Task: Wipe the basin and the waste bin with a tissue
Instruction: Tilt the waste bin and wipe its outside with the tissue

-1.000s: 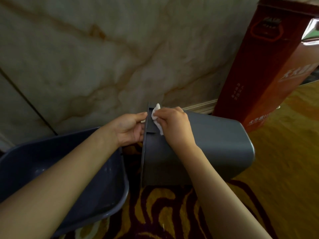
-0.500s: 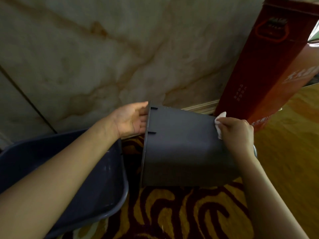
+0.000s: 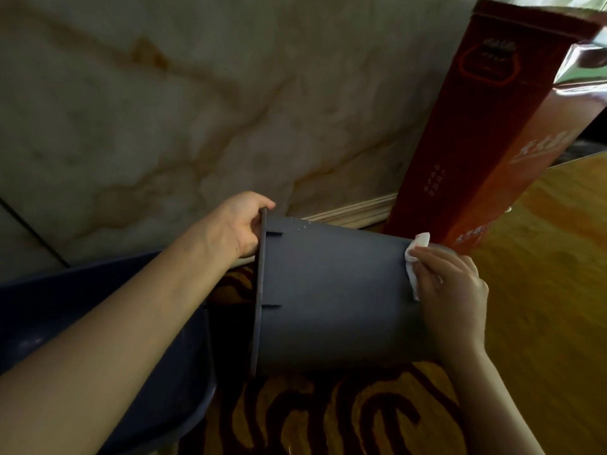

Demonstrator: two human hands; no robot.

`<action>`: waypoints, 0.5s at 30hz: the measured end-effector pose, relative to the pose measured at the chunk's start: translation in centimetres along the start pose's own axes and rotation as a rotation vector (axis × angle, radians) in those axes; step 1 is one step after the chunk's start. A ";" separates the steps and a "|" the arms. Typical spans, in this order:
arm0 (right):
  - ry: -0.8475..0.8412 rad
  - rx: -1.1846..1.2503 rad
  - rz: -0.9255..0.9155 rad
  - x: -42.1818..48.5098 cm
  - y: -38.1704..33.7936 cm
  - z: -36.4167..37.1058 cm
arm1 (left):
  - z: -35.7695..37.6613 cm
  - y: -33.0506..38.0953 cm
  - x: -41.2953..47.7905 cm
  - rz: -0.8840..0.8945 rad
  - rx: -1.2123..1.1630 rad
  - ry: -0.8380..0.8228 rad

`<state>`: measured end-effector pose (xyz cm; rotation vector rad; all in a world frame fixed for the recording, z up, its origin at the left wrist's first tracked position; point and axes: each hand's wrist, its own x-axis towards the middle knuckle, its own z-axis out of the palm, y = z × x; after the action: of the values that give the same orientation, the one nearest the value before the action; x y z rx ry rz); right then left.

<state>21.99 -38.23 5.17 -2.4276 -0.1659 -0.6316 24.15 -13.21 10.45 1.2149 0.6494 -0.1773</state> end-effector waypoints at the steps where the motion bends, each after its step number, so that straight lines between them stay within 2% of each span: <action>1: 0.034 0.034 -0.002 -0.1 -0.6 -0.1 | 0.0 -0.2 -0.4 0.002 -0.024 -0.024; 5: 0.124 0.219 -0.080 0.1 -5.5 0.9 | -0.1 -0.7 -1.5 0.025 -0.069 -0.156; 10: 0.006 0.375 -0.356 -0.9 -12.4 4.4 | -0.5 -1.2 -1.5 0.081 -0.202 -0.268; 15: 0.012 0.346 -0.339 -2.1 -11.7 7.0 | -2.2 -2.5 -1.0 0.093 -0.191 -0.240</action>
<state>19.86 -24.61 5.60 -2.0749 -0.6377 -0.6994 21.42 -12.35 8.50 1.0184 0.3902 -0.1759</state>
